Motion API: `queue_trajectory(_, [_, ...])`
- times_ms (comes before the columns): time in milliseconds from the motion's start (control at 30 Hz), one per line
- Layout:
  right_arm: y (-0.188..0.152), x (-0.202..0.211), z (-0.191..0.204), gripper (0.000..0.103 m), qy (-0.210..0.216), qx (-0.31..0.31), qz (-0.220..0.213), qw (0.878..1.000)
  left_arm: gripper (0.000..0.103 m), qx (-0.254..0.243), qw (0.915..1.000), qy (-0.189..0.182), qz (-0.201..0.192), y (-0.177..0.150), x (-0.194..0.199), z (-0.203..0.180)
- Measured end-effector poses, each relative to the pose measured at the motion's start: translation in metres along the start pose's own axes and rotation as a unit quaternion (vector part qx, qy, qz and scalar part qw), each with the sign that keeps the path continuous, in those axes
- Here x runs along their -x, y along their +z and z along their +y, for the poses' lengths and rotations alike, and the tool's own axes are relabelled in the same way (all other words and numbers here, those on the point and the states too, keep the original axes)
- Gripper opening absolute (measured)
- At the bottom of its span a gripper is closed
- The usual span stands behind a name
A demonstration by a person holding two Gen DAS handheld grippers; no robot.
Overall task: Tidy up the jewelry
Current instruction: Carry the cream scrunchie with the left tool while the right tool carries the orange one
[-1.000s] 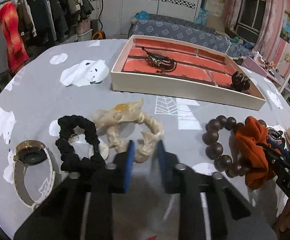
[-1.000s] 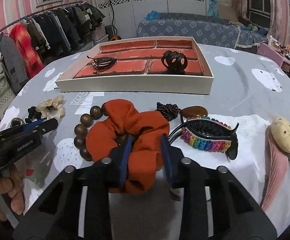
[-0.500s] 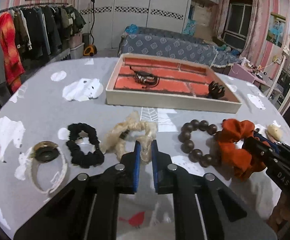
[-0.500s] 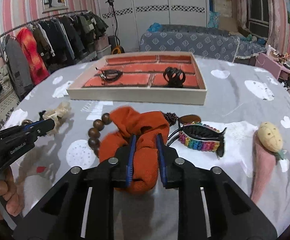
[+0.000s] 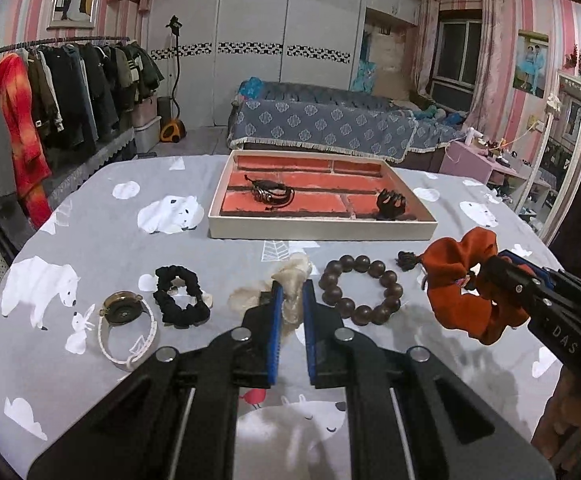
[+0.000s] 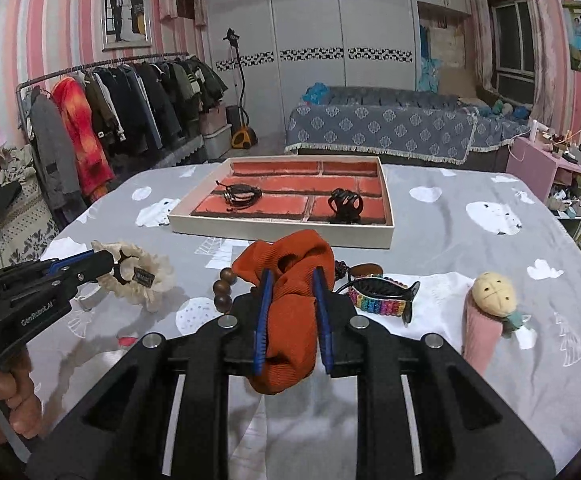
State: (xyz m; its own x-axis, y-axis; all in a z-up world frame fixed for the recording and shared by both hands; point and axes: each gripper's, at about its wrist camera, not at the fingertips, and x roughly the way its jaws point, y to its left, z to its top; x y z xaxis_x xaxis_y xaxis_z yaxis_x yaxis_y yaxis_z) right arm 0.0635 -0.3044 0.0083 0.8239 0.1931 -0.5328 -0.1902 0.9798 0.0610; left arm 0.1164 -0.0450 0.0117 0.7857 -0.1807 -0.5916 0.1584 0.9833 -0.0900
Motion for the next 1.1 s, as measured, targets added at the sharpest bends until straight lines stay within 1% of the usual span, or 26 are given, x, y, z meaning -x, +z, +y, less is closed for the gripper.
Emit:
queue_trajectory(233, [0.003, 0.013, -0.001, 0.020, -0.003, 0.000, -0.012, 1.000, 0.010, -0.009, 0.9999, 0.004, -0.010, 0.002, 0.010, -0.005])
queue_trajectory(500, [0.006, 0.022, 0.001, 0.020, -0.003, 0.007, -0.030, 1.000, 0.010, -0.012, 0.9998, 0.003, -0.016, 0.004, 0.014, -0.009])
queue_trajectory(833, [0.007, 0.019, -0.004, 0.020, -0.008, 0.002, -0.031, 1.000, 0.010, -0.018, 0.9997, 0.003, -0.019, 0.006, 0.011, -0.011])
queue_trajectory(1100, [0.010, 0.016, -0.006, 0.020, -0.009, 0.001, -0.029, 1.000, 0.010, -0.024, 0.9993, 0.006, -0.028, 0.017, 0.007, -0.010])
